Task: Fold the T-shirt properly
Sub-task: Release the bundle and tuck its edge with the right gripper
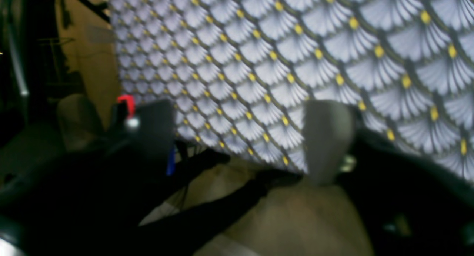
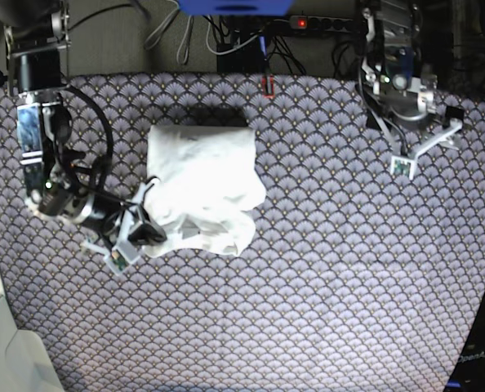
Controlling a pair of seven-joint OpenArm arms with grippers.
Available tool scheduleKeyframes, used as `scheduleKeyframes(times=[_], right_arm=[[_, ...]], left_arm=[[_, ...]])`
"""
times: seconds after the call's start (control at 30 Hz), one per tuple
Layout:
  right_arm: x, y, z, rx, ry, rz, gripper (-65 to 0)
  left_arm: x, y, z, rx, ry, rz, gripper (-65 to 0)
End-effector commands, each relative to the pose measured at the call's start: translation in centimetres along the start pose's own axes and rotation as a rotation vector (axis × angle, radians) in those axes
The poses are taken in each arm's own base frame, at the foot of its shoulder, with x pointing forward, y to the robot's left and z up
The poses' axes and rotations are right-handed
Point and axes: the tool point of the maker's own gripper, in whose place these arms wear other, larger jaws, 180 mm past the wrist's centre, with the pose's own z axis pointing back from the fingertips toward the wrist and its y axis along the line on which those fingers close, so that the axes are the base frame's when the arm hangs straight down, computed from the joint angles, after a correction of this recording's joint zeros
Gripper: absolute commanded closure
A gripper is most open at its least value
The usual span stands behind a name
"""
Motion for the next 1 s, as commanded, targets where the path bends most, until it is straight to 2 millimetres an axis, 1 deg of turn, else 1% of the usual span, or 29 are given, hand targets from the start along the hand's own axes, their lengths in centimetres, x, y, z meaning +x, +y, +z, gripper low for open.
scheduleKeyframes(times=[0.0,0.07,0.13,0.2,0.3,0.4,0.47,0.53,0.6,0.67,0.7,0.77,0.87,0.9,0.97], right_arm=[[1.2,-1.4,0.2,-0.018,-0.038,0.003,0.0],[0.5,-2.8,-0.5,-0.028,-0.03,-0.042,0.0],[-0.3,-3.7,-1.4,-0.027,-0.012,-0.08,0.0],[-1.4,-4.1,-2.2,-0.02,0.007,-0.116,0.0],[-2.8,-4.3,-3.5,-0.008,0.005,-0.169,0.0],[-4.2,-4.9,-4.3,-0.009,0.016,-0.215,0.0],[-4.4,-5.7,-4.6,-0.019,0.014,-0.236,0.0],[-4.4,-6.5,-4.4,-0.034,0.011,-0.244,0.0],[-4.5,-7.5,-3.6,-0.054,0.018,-0.231,0.0],[-3.5,-7.8,-2.9,-0.06,0.005,-0.188,0.0],[-3.0,-7.7,-2.4,-0.06,-0.003,-0.161,0.0],[-3.0,-7.0,-1.5,-0.057,0.002,-0.124,0.0],[-1.8,-5.4,0.1,-0.053,-0.021,-0.063,0.0],[-1.4,-5.0,0.8,-0.062,-0.033,-0.047,0.0],[-0.8,-4.4,2.4,-0.082,-0.04,-0.016,0.0]], left_arm=[[-0.2,0.6,0.4,0.024,-0.004,-0.002,-42.2],[-0.9,0.3,0.4,0.018,0.012,-0.012,-33.1],[-1.7,0.1,0.4,0.013,0.027,-0.021,-24.4],[-2.1,0.0,0.4,0.01,0.036,-0.026,-19.7],[-2.3,-0.1,0.5,0.008,0.041,-0.029,-21.0],[-3.3,-0.4,0.5,0.001,0.061,-0.041,-20.9],[-3.4,-0.4,0.6,0.0,0.062,-0.042,-20.9],[-3.5,-0.5,0.6,-0.002,0.066,-0.046,-20.9],[-4.3,-0.9,0.7,-0.013,0.08,-0.061,-20.9],[-4.5,-1.2,0.8,-0.022,0.07,-0.072,-20.9],[-4.5,-1.5,0.8,-0.035,0.057,-0.095,-20.8],[-4.9,-2.2,0.9,-0.07,0.046,-0.155,-20.8],[-5.8,-3.7,1.2,-0.133,0.06,-0.22,-20.6],[-6.1,-4.1,1.4,-0.151,0.068,-0.238,-19.9],[-6.9,-4.9,1.7,-0.187,0.081,-0.284,-16.1]])
